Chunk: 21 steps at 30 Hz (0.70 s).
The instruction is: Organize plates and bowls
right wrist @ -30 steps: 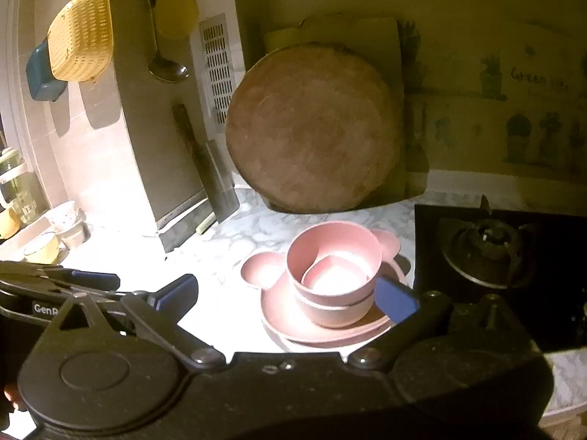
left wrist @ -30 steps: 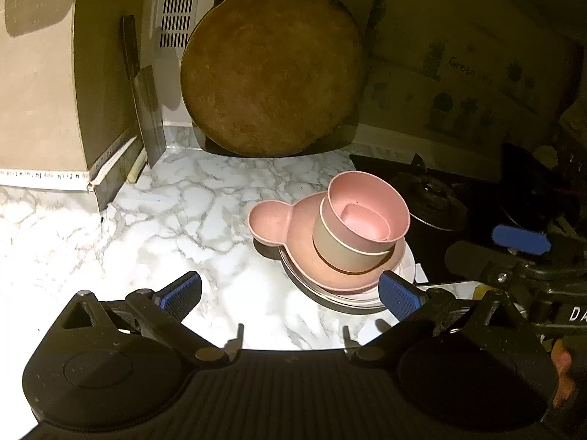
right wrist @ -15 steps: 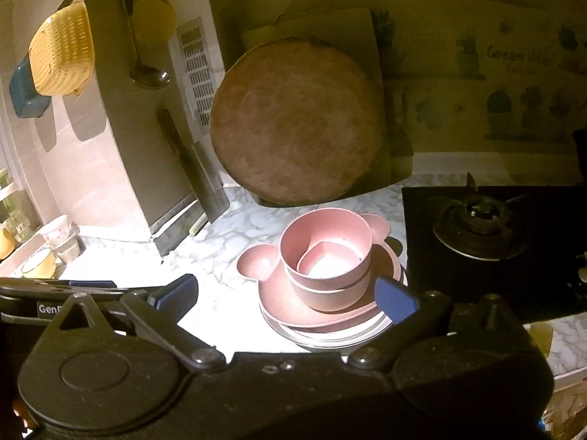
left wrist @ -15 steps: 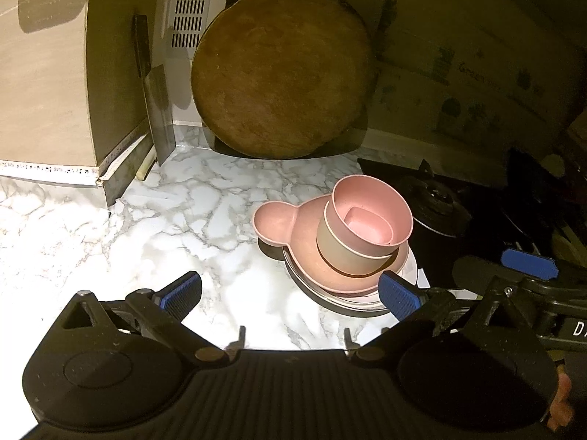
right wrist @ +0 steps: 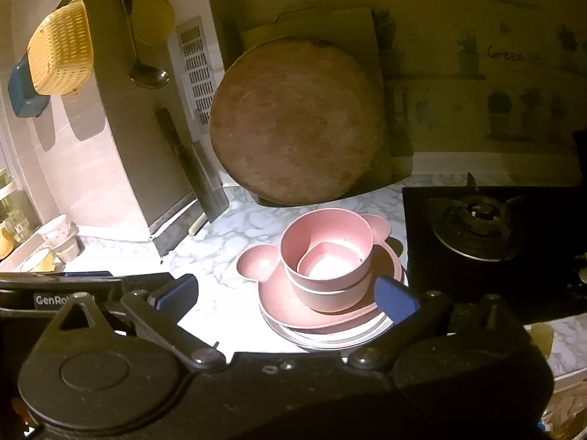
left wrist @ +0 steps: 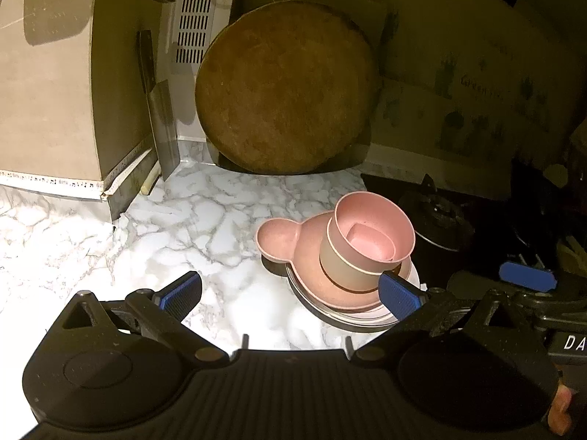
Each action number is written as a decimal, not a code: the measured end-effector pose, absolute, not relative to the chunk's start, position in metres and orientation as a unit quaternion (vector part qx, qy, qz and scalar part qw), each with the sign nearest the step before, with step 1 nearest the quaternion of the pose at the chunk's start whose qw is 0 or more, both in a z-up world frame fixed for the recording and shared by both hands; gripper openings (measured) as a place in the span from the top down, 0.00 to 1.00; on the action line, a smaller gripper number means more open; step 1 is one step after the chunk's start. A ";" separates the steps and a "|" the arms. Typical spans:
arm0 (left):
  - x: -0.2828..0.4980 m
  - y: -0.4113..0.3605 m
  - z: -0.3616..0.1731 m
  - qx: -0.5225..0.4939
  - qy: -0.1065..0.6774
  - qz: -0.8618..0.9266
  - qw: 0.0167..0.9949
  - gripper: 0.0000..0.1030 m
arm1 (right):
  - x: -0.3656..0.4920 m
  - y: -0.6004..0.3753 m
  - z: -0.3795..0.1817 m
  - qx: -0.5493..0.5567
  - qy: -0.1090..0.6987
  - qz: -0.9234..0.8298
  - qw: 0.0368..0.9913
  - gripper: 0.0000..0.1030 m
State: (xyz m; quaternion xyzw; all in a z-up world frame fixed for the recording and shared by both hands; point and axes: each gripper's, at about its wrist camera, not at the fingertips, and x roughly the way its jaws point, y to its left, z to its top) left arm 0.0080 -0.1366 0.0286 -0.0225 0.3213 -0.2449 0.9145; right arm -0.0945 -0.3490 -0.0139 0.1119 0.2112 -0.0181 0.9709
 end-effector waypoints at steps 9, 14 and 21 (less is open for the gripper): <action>0.008 -0.137 0.031 -0.023 0.316 -0.254 0.914 0.00 | -0.092 -0.348 -0.013 0.111 0.211 -0.023 0.971 0.00; 0.008 -0.138 0.031 -0.021 0.312 -0.258 0.914 0.00 | -0.092 -0.347 -0.013 0.113 0.209 -0.035 0.971 0.01; 0.011 -0.140 0.030 -0.022 0.319 -0.264 0.910 0.00 | -0.092 -0.348 -0.015 0.120 0.213 -0.044 0.969 0.01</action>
